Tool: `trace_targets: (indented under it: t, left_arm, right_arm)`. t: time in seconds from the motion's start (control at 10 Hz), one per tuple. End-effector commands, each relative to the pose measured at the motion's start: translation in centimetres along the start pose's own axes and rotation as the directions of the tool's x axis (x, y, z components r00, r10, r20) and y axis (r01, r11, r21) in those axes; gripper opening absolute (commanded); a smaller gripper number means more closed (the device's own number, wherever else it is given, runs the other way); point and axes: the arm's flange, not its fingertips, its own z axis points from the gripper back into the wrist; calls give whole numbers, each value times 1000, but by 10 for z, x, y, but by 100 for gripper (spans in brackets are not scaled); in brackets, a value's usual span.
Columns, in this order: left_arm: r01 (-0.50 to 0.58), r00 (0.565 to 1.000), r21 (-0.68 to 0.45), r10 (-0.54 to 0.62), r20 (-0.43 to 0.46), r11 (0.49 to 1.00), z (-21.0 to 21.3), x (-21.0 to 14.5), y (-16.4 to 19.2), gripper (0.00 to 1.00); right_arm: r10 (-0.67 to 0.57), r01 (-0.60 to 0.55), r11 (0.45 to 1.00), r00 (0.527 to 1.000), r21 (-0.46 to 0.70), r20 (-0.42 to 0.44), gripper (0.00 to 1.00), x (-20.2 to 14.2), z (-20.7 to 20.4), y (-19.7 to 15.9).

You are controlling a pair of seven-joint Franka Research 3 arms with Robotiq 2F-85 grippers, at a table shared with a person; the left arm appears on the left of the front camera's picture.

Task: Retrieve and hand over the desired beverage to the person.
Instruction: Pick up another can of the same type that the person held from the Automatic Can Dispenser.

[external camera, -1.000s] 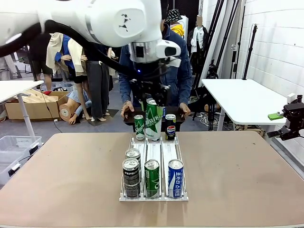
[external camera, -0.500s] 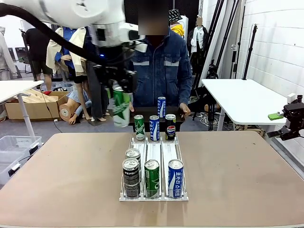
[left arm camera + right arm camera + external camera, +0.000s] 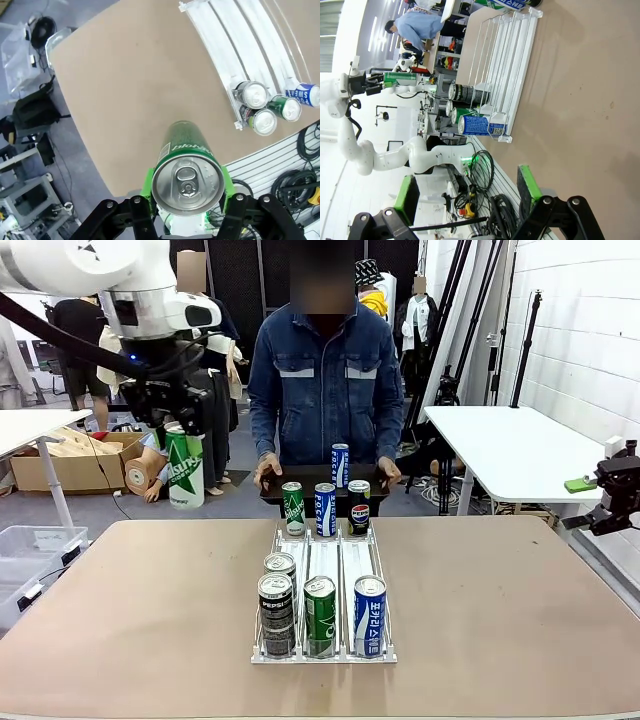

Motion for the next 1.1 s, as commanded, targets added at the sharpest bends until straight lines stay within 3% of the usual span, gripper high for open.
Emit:
trace_targets:
  t: [0.0, 0.3, 0.6, 0.8, 1.0]
  left_arm:
    - [-30, 999, -11, 30, 13, 999, 3, -9, 8, 0]
    - [-110, 993, -36, 111, 28, 993, 11, -28, 38, 0]
    - [-108, 994, -65, 109, 19, 992, 4, -37, 51, 0]
    - [-102, 994, -90, 106, 37, 991, 2, -41, 53, 0]
    - [-123, 992, -47, 123, -1, 991, 3, -32, 49, 0]
  right_arm:
    - [-5, 5, 1000, 1000, -5, 2, 100, 1, -1, 0]
    - [-5, 5, 1000, 1000, -5, 2, 100, 1, -1, 0]
    - [-5, 5, 1000, 1000, -5, 2, 100, 1, -1, 0]
    - [-5, 5, 1000, 1000, -5, 2, 100, 1, -1, 0]
    - [-5, 5, 1000, 1000, -5, 2, 100, 1, -1, 0]
